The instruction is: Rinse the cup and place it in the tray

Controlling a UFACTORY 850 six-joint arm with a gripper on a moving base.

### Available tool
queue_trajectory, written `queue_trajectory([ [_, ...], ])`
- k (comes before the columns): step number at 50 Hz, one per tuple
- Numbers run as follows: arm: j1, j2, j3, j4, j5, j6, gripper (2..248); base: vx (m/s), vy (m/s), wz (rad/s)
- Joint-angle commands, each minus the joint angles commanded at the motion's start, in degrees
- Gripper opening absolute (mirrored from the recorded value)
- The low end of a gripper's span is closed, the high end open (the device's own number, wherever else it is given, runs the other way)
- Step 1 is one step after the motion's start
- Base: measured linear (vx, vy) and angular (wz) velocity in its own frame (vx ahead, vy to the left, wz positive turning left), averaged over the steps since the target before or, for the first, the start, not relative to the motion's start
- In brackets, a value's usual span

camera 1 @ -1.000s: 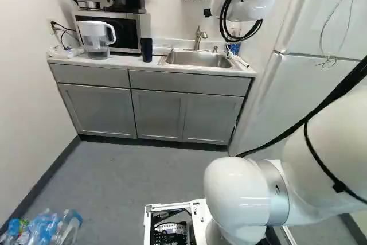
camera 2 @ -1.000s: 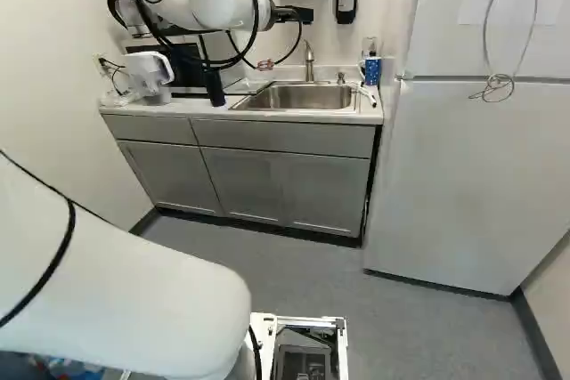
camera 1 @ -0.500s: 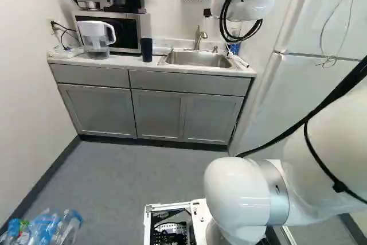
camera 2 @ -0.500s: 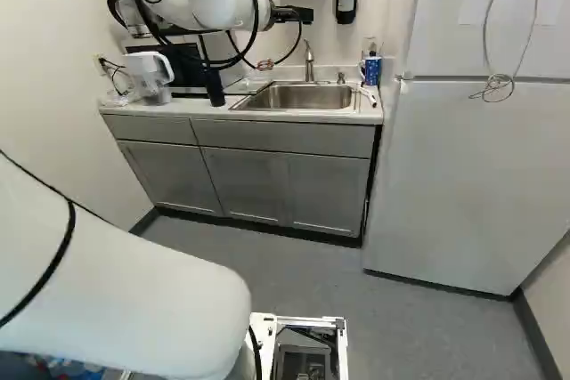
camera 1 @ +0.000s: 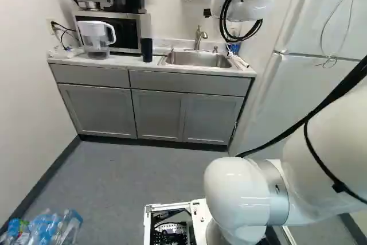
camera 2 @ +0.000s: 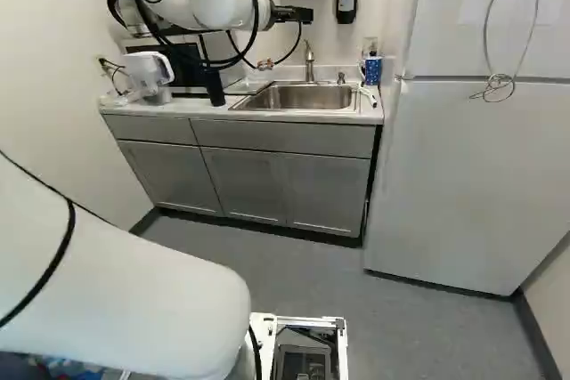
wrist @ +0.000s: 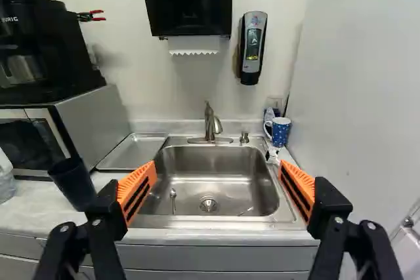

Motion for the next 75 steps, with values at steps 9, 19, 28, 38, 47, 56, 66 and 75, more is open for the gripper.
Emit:
queue_trajectory([
  [9, 0.0, 0.0, 0.0, 0.0, 0.0, 0.0, 247, 0.030, -0.012, 0.002],
  [19, 0.0, 0.0, 0.0, 0.0, 0.0, 0.0, 247, 0.041, -0.020, 0.005],
  [28, 0.0, 0.0, 0.0, 0.0, 0.0, 0.0, 247, 0.072, -0.044, -0.005],
  [38, 0.0, 0.0, 0.0, 0.0, 0.0, 0.0, 247, 0.096, -0.057, 0.010],
  [47, 0.0, 0.0, 0.0, 0.0, 0.0, 0.0, 247, 0.104, -0.038, 0.123],
  [56, 0.0, 0.0, 0.0, 0.0, 0.0, 0.0, 247, 0.109, -0.036, 0.139],
  [66, 0.0, 0.0, 0.0, 0.0, 0.0, 0.0, 247, 0.106, -0.030, 0.138],
  [75, 0.0, 0.0, 0.0, 0.0, 0.0, 0.0, 247, 0.102, -0.030, 0.134],
])
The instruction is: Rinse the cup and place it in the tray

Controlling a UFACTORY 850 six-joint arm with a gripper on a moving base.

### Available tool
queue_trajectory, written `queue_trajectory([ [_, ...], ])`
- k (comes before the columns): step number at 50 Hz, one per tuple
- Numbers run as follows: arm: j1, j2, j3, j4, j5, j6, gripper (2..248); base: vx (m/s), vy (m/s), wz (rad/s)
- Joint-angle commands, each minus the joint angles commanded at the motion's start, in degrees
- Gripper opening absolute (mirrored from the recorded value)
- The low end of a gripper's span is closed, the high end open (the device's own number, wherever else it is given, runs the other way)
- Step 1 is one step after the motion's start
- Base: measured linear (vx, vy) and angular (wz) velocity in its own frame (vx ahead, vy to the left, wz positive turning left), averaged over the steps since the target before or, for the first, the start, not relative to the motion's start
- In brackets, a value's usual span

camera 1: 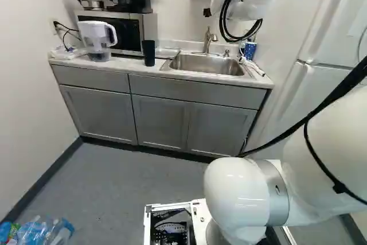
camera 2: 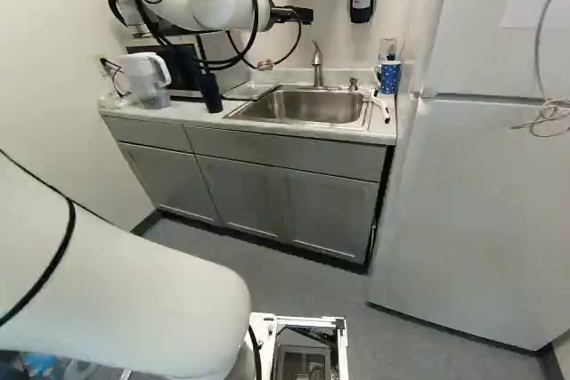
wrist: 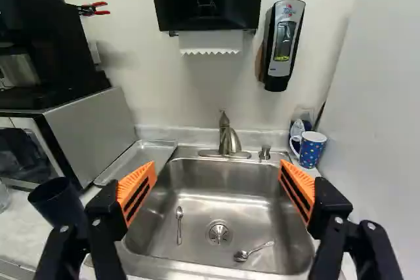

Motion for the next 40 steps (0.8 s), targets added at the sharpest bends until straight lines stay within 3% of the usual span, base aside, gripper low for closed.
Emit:
queue_trajectory([
  [40, 0.0, 0.0, 0.0, 0.0, 0.0, 0.0, 247, 0.124, -0.013, 0.017],
])
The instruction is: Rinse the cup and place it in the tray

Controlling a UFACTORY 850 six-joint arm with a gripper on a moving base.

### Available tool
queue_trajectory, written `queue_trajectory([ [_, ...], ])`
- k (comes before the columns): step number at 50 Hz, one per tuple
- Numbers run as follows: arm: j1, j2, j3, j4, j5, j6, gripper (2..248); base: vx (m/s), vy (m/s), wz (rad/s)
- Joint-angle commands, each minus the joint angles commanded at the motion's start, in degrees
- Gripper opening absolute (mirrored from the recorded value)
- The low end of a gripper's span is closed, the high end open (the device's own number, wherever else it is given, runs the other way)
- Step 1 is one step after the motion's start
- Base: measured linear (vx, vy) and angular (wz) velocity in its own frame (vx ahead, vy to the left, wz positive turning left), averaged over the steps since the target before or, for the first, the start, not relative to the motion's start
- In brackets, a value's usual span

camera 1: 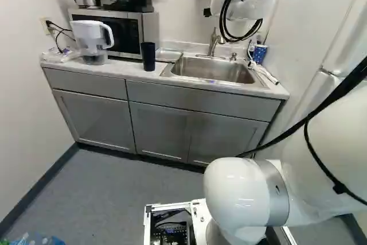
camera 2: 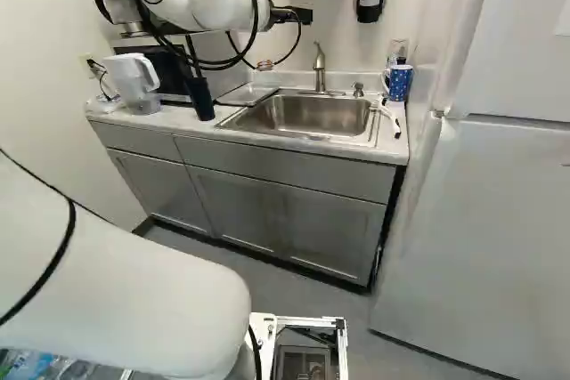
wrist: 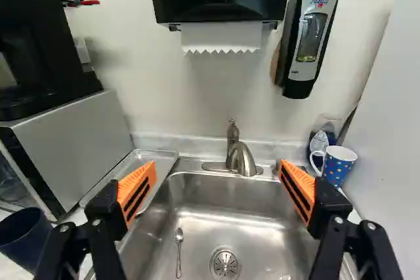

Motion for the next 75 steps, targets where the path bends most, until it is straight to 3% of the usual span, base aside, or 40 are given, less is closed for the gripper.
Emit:
queue_trajectory([
  [75, 0.0, -0.2, -0.2, 0.0, 0.0, 0.0, 247, 0.066, 0.000, -0.001],
])
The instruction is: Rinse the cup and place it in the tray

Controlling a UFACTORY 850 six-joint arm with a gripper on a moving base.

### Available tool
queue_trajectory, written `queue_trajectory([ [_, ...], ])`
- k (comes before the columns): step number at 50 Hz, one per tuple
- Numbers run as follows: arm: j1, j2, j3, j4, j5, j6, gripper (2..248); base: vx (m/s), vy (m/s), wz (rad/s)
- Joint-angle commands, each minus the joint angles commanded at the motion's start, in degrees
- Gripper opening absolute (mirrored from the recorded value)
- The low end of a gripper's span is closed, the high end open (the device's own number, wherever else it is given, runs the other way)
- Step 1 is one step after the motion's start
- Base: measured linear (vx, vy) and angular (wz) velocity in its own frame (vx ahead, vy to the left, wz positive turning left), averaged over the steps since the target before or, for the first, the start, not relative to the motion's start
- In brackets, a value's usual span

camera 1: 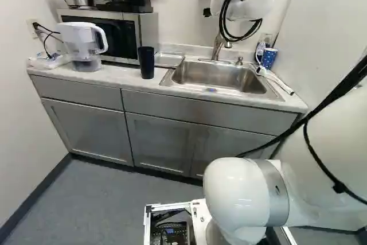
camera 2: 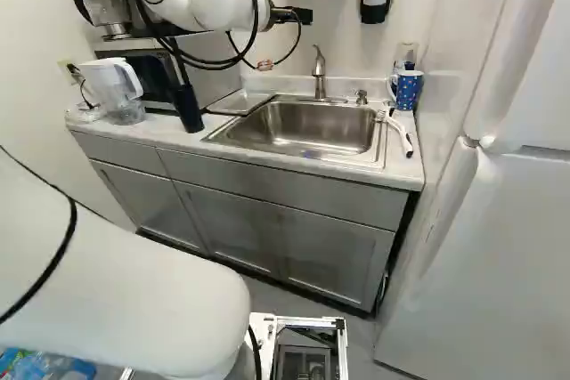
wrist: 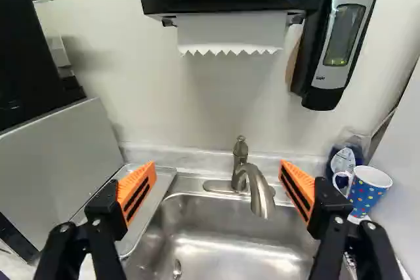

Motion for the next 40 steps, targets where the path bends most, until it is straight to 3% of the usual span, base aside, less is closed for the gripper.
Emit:
queue_trajectory([
  [18, -0.1, -1.3, -1.1, 0.0, 0.0, 0.0, 247, 0.000, 0.000, 0.000],
  [40, -0.6, -7.9, -7.0, 0.0, 0.0, 0.0, 247, 0.000, 0.000, 0.000],
])
